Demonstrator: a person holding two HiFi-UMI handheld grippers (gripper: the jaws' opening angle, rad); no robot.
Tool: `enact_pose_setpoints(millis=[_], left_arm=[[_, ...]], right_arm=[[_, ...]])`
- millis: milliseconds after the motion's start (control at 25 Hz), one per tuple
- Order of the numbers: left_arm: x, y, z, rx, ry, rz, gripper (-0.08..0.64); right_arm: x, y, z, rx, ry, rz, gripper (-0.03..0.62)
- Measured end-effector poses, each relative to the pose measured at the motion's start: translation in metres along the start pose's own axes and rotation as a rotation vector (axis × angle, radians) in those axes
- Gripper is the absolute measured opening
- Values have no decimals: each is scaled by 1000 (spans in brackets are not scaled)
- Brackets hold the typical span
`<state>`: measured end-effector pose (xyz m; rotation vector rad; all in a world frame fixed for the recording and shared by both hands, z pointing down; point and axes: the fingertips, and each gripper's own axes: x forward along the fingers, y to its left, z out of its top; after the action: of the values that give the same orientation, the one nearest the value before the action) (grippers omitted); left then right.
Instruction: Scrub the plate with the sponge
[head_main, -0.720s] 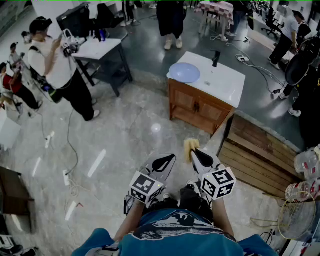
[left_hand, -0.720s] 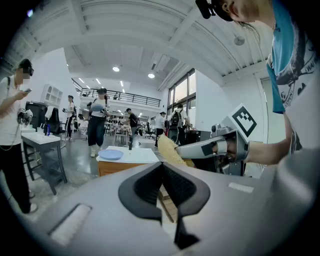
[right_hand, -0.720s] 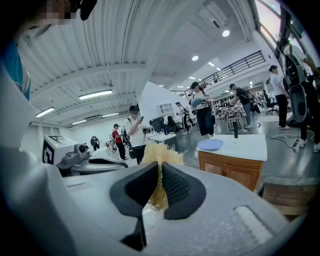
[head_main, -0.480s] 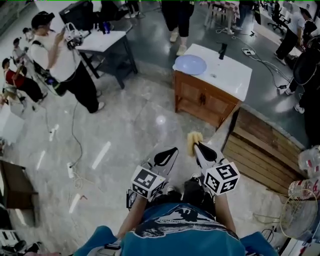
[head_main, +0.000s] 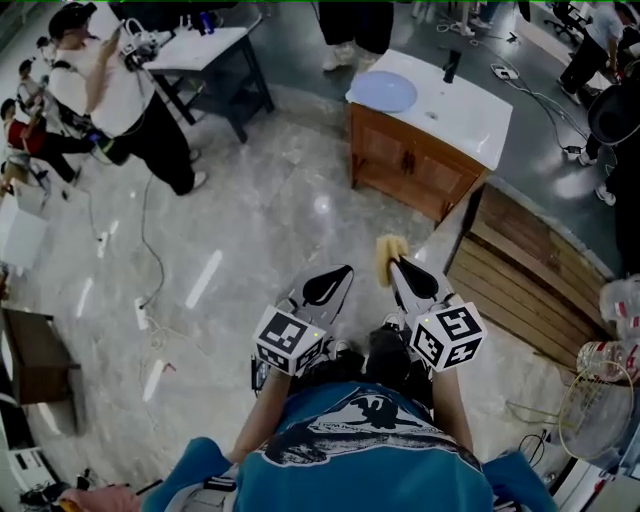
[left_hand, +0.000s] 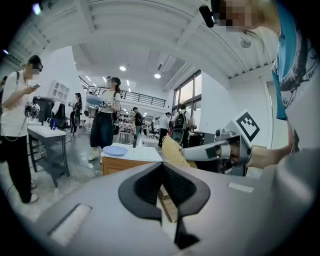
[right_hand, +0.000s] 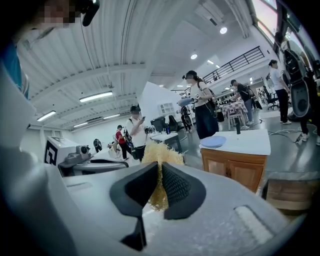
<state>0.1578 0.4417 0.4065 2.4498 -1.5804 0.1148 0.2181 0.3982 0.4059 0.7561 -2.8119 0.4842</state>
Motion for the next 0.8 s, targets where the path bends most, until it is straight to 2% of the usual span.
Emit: enact_pose_setpoints(millis=[320, 800], left_arm=[[33, -5, 1, -2, 16, -7, 15], [110, 5, 27, -21, 13, 42, 15]], right_arm=[[4, -30, 3, 8, 29, 6, 28], [18, -106, 30, 3, 80, 54, 28]])
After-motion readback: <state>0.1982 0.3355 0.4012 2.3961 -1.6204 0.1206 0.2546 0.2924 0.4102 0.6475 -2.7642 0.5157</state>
